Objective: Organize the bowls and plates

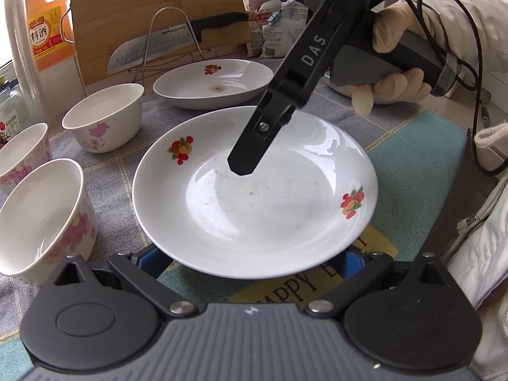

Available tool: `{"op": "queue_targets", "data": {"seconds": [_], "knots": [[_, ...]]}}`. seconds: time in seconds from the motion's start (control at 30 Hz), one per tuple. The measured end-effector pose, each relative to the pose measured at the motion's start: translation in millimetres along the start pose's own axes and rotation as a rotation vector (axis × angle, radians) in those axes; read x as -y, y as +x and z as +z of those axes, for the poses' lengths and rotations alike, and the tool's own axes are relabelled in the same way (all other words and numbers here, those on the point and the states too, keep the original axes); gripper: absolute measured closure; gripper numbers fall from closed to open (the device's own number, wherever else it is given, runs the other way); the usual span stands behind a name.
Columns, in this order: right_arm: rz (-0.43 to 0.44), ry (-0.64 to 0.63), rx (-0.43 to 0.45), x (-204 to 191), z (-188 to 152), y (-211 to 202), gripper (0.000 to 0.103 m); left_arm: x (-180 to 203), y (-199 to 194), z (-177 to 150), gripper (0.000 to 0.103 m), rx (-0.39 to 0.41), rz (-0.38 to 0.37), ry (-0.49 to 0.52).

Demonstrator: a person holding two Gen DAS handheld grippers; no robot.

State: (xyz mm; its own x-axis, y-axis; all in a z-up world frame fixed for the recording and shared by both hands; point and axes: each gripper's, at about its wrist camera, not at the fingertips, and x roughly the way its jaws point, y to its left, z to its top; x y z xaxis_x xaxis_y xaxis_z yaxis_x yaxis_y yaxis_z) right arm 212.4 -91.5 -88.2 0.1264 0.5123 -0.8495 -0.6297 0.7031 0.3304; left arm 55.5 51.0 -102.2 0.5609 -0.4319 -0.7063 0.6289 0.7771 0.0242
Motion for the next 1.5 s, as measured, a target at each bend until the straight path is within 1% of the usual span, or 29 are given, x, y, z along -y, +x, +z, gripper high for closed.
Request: {"op": "queue_targets", "data": {"seconds": [0.4,0.77,1.07,1.5], "knots": [[-0.004,-0.001,0.030,-6.4,-5.1,-13.7,0.000,5.2,-9.8,7.8,0.002,-0.002,-0.005,-0.001],[-0.014,0.017,0.067,-6.1,-13.8,-34.8,0.000,18.4,-17.4,22.0,0.002,0.008,-0.016,0.030],[-0.031,0.042,0.099,6.3,-23.8,-52.9,0.000,31.3,-11.1,38.7,0.002,0.014,-0.037,0.054],[-0.058,0.087,0.140,36.6,-50.9,-85.0,0.000,55.7,8.5,69.1,0.002,0.014,-0.078,0.091]]}}
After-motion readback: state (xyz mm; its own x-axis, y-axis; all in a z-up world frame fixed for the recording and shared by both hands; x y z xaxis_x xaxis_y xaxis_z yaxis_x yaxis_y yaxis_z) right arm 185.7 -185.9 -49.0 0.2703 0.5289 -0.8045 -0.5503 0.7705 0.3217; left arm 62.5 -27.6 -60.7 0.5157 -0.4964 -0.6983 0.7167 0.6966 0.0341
